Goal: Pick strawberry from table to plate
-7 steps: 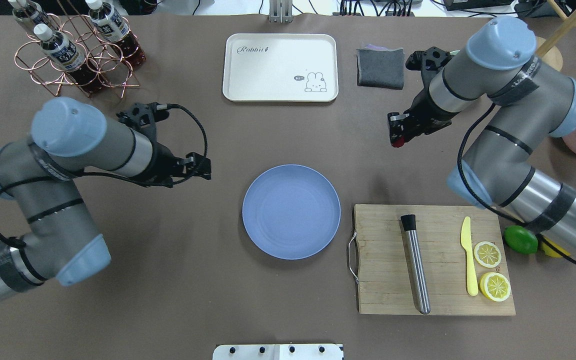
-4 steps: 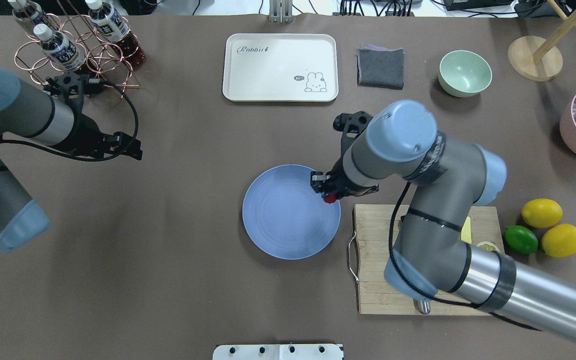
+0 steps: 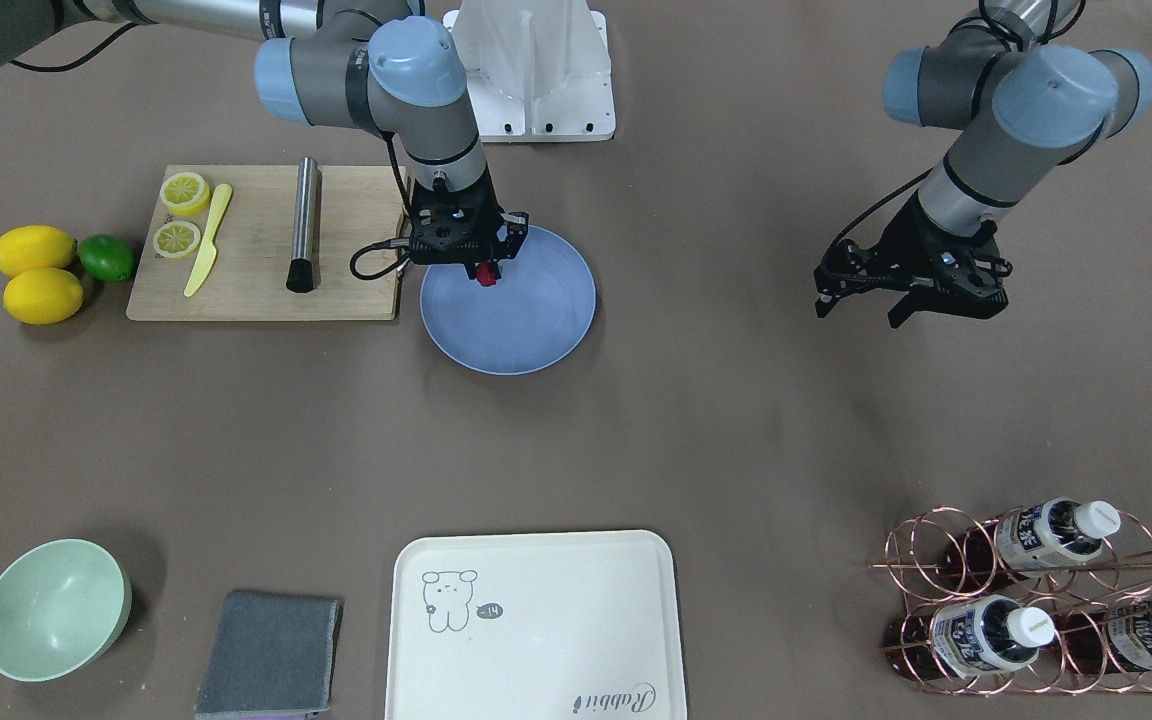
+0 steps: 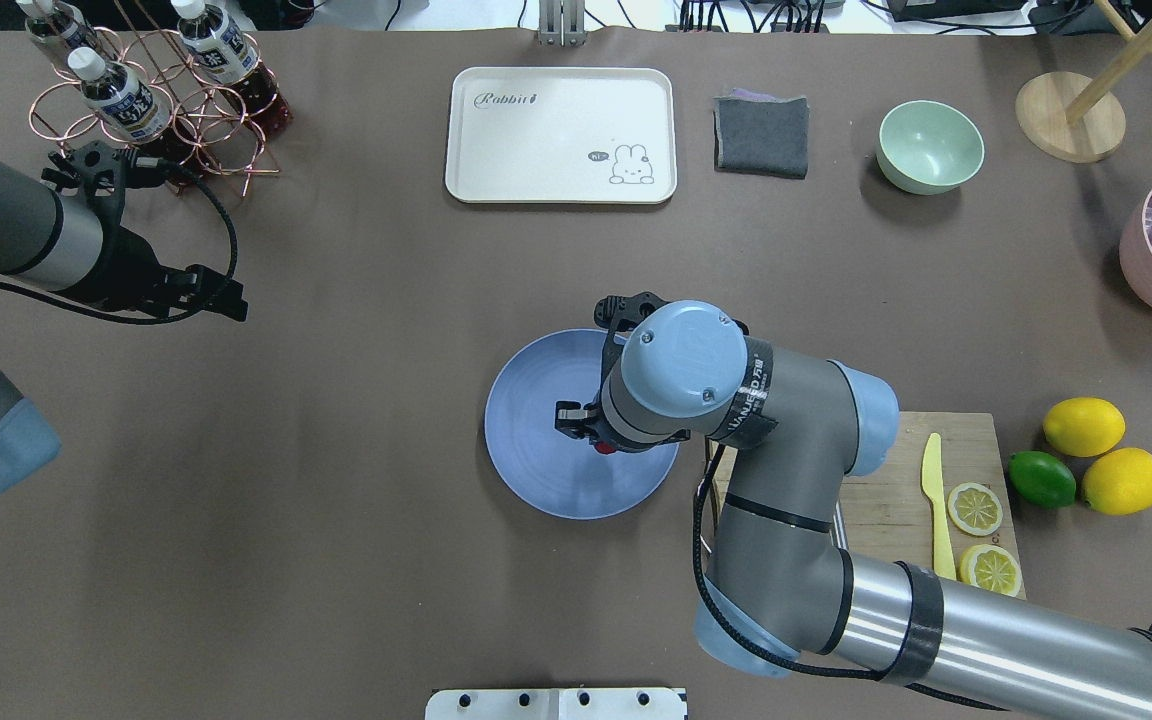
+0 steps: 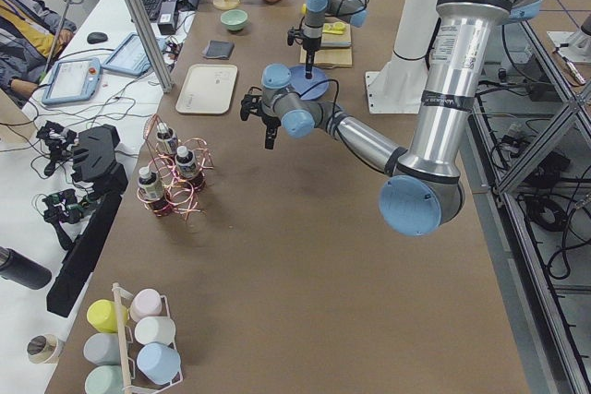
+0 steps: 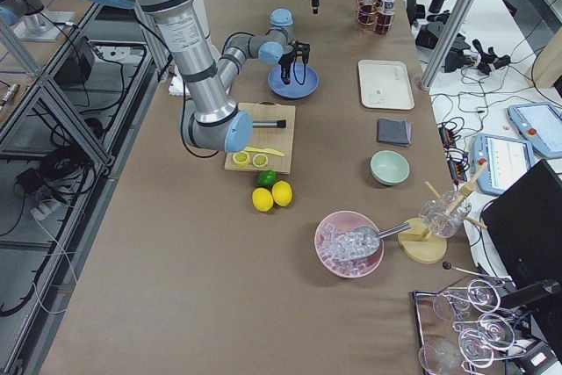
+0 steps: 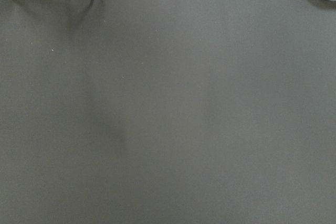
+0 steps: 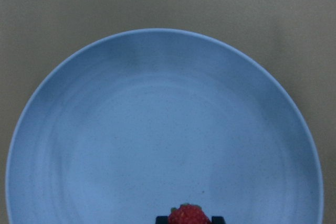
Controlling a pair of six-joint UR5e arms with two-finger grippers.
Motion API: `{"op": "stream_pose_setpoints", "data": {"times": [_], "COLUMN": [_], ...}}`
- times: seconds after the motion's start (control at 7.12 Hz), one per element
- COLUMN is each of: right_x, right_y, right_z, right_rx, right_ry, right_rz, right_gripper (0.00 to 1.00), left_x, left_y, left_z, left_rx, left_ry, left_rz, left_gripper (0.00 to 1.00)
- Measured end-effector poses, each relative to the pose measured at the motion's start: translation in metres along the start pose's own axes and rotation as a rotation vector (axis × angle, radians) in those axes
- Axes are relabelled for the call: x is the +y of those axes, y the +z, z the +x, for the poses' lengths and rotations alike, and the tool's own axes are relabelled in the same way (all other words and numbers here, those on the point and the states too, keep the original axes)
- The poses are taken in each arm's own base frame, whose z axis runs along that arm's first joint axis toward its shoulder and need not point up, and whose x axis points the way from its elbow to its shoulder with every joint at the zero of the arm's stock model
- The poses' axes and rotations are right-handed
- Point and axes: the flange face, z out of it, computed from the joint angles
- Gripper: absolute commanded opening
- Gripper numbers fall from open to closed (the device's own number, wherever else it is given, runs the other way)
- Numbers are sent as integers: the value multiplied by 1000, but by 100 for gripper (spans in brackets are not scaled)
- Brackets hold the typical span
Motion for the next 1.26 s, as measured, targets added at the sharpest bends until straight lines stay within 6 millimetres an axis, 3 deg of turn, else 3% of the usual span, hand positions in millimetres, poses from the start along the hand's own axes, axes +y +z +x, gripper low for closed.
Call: {"op": "stream_pose_setpoints", "data": {"times": [0.14,0.28,0.42,0.56,0.7,0.84,0.98,1.12,1.26], "right_x": [1,0,-1,-1,-1,-3,-8,-26,-62], "right_y": [3,7,10,12,12,11,6,-11,-42], "right_z": [-7,-13,-15,-15,-16,-16,-16,-8,25], "right_rx": [2,6,10,13,13,12,6,-10,-32], "right_ry": [3,5,6,6,7,9,13,31,57], "right_rz": [-1,-3,-4,-5,-4,-3,1,5,-2], "right_gripper": [0,43,79,80,94,100,100,100,100], "left_x": [1,2,2,3,3,3,3,3,0], "left_y": [-1,0,1,3,4,6,7,7,2], "left_z": [-1,-3,-4,-6,-7,-8,-9,-8,-10], "left_rx": [-1,-4,-6,-9,-11,-14,-15,-14,-9], "left_ry": [-2,-5,-6,-7,-7,-7,-8,-11,-21], "left_rz": [0,-2,-4,-6,-9,-12,-13,-16,-22], "left_gripper": [97,97,97,97,97,97,97,97,97]}}
